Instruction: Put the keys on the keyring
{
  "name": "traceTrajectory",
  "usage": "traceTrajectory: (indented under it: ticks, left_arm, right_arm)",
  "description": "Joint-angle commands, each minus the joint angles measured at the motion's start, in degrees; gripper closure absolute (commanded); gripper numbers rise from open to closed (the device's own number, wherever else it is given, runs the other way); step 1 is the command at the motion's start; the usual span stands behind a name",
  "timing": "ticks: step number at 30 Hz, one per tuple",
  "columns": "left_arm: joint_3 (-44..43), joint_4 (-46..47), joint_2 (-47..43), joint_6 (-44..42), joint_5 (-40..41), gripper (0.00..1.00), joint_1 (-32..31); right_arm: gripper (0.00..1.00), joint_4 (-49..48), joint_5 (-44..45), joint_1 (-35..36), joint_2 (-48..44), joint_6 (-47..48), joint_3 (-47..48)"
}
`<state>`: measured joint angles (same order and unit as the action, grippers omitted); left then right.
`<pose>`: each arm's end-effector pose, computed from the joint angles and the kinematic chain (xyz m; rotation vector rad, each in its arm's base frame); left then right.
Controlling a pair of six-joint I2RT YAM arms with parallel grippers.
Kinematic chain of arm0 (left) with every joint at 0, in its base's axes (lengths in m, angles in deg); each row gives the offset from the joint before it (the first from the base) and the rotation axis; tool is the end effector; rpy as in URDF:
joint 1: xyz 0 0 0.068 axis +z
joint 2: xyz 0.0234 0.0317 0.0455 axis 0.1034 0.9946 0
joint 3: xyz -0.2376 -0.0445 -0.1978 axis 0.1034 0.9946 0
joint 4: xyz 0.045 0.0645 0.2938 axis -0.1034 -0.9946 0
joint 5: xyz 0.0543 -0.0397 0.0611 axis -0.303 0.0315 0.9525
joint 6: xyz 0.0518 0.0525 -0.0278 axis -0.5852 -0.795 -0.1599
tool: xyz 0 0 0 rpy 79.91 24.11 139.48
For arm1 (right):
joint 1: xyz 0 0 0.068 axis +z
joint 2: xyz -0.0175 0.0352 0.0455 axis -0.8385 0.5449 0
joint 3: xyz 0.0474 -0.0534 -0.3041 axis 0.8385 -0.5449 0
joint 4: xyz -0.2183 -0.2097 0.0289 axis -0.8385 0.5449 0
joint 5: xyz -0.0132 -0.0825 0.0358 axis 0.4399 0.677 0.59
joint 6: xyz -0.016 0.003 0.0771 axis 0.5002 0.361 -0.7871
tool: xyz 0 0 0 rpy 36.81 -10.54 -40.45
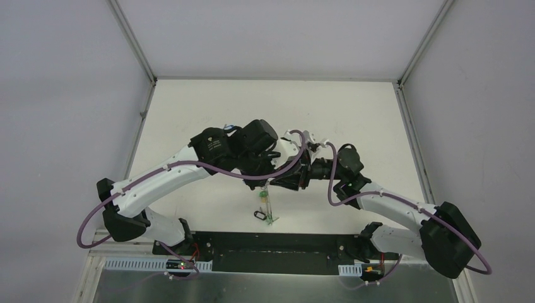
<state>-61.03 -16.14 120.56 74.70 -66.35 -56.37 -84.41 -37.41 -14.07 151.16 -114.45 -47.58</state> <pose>0.1381 -0.2831 0.4103 1.5413 2.1731 -0.5252 0.1657 0.2249 0.2910 -1.0350 1.2736 1.5281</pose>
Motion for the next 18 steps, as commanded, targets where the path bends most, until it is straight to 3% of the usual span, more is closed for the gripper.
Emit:
traceTrajectory:
  ticks: [1,9,14,18]
  left_arm:
    - [1.0,5.7,-3.6,-0.7,-1.3,1.0,-0.5]
    - [2.0,7.2,-4.3,-0.9,-2.3,1.0,-0.5]
    - [2.6,7.8,-4.4,-0.9,-2.8,1.0,-0.5]
    - [3.8,8.8,-5.5,-1.6,-2.7,1.0,-0.5]
  right_arm:
    - [0.71,-5.1,0.0,0.8,1.0,0.6,0.7]
    - [0.73,-5.2,-0.1,1.1,1.9,0.9,0.6]
    - [0.99,-5.2,-1.4,1.2,2.2,1.1,1.1]
    - [1.0,-4.9,-1.6,1.2,1.7,1.7,1.1]
